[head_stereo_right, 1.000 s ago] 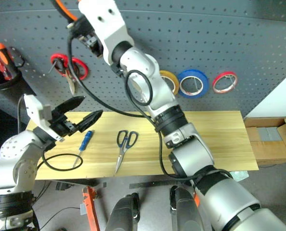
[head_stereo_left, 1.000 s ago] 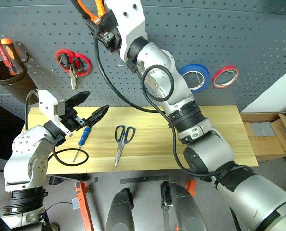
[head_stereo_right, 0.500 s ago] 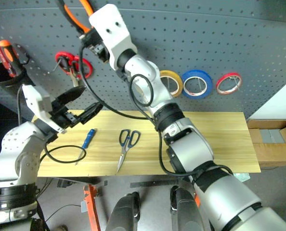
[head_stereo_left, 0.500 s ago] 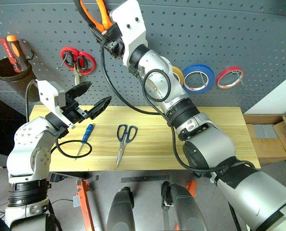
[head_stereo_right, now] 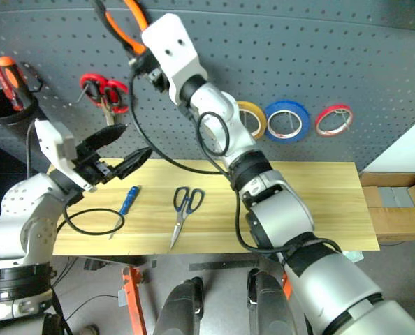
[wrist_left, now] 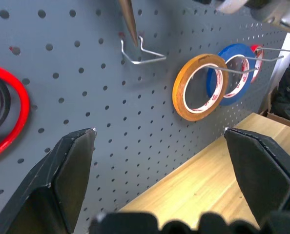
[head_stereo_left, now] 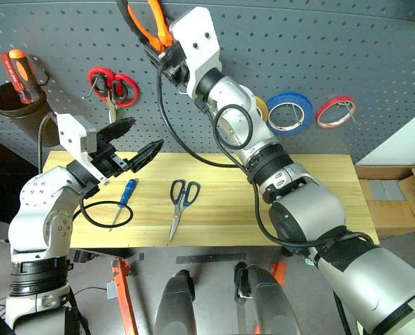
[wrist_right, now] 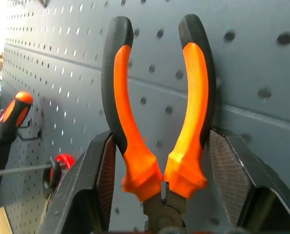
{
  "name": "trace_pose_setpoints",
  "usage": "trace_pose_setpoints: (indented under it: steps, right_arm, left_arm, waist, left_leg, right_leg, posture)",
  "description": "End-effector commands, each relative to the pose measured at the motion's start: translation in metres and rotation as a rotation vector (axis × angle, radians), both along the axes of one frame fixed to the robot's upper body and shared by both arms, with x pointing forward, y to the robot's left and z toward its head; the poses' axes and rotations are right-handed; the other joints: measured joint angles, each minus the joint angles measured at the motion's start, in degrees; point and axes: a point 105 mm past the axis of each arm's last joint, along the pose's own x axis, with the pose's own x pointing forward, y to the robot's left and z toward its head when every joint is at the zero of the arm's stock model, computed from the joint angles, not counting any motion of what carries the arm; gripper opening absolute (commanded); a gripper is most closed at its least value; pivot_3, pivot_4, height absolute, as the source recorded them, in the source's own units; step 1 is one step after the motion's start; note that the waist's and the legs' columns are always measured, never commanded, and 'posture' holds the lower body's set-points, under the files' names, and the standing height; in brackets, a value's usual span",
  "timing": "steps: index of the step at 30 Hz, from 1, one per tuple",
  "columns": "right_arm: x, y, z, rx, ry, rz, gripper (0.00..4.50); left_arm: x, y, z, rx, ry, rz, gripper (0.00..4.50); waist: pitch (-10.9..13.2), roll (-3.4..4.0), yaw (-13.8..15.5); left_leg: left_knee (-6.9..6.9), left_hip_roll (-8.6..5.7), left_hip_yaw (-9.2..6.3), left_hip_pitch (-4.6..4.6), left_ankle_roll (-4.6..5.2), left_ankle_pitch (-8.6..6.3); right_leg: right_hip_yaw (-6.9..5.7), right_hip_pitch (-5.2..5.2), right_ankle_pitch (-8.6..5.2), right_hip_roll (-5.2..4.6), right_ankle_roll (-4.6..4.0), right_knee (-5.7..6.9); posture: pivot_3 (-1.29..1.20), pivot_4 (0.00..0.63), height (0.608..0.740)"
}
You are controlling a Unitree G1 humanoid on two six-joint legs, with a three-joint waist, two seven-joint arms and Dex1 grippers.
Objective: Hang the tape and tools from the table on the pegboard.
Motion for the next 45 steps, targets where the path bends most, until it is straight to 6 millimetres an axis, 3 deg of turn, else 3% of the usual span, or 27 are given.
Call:
trace_pose_setpoints:
  steps: [1, 4, 20, 26, 29, 36, 40, 43, 45]
  right_arm:
    - [-0.001, -0.006, 0.000, -0.006, -0.063, -0.016, 2.42]
    - [0.005, -0.013, -0.012, -0.035, -0.059, -0.045, 2.42]
    - [0.026, -0.044, -0.035, 0.014, 0.029, -0.180, 2.42]
    - [0.028, -0.055, -0.038, 0.042, 0.031, -0.230, 4.29]
    - [0.027, -0.057, -0.037, 0.045, 0.022, -0.238, 4.45]
    - [0.001, -0.066, -0.027, 0.052, 0.013, -0.185, 4.45]
    - [-0.026, -0.078, -0.046, -0.083, 0.094, -0.124, 4.45]
    - [-0.051, -0.097, -0.072, -0.262, 0.214, -0.052, 4.45]
    - [-0.063, -0.110, -0.073, -0.271, 0.288, -0.003, 4.45]
  left_arm:
    - [-0.004, 0.003, 0.013, 0.023, -0.049, 0.013, 4.50]
    - [-0.005, 0.004, 0.011, 0.031, -0.044, 0.016, 4.50]
    - [0.000, 0.005, 0.010, 0.042, -0.060, 0.045, 4.50]
    - [0.001, 0.006, 0.009, 0.045, -0.064, 0.051, 4.50]
    - [0.002, 0.005, 0.008, 0.044, -0.066, 0.053, 4.50]
    - [0.004, 0.006, 0.008, 0.037, -0.071, 0.064, 4.50]
    - [0.002, 0.010, 0.005, 0.026, -0.057, 0.081, 4.50]
    - [-0.002, 0.013, -0.004, 0.010, -0.009, 0.096, 4.50]
    - [-0.004, 0.015, -0.014, 0.005, 0.031, 0.114, 4.50]
  waist:
    - [0.13, 0.05, 0.34]
    - [0.35, 0.17, 0.83]
    - [0.44, 0.26, 1.41]
    - [0.45, 0.27, 1.84]
    - [0.45, 0.27, 2.10]
    - [0.45, 0.26, 2.38]
    - [0.44, 0.26, 2.31]
    - [0.45, 0.26, 2.20]
    - [0.45, 0.27, 1.91]
  left_leg:
    - [-0.01, 0.00, 0.00, 0.00, 0.00, 0.00]
    - [-0.01, -0.01, 0.01, 0.00, -0.01, 0.00]
    - [-0.08, -0.01, -0.02, 0.03, -0.11, 0.09]
    - [-0.04, -0.03, -0.05, 0.03, -0.10, 0.26]
    - [-0.02, -0.02, -0.10, 0.03, -0.05, 0.36]
    - [-0.15, -0.06, -0.15, 0.01, -0.09, 0.44]
    - [-0.54, -0.09, -0.12, 0.01, -0.11, 0.45]
    - [-0.62, -0.10, -0.10, -0.02, -0.11, 0.41]
    - [-0.62, -0.11, -0.07, -0.03, -0.12, 0.35]
  right_leg:
    - [0.00, 0.00, 0.00, 0.00, 0.00, 0.00]
    - [0.02, -0.01, 0.00, 0.00, 0.00, -0.01]
    - [0.00, -0.02, -0.01, 0.00, 0.00, 0.00]
    - [0.01, 0.00, 0.00, 0.00, 0.01, 0.04]
    - [-0.02, 0.00, 0.04, 0.00, -0.02, 0.09]
    - [-0.01, 0.01, 0.06, 0.00, -0.02, 0.01]
    - [-0.02, -0.01, 0.05, 0.00, -0.02, -0.25]
    - [-0.04, -0.05, 0.03, 0.01, 0.02, -0.33]
    - [-0.02, -0.06, 0.00, 0.01, 0.05, -0.37]
  posture:
    - [0.03, 0.345, 0.740]
    - [0.02, 0.350, 0.740]
    - [0.01, 0.346, 0.740]
    - [0.00, 0.341, 0.740]
    - [-0.01, 0.338, 0.740]
    - [-0.02, 0.335, 0.740]
    - [-0.03, 0.333, 0.740]
    - [-0.05, 0.335, 0.740]
    - [-0.05, 0.334, 0.740]
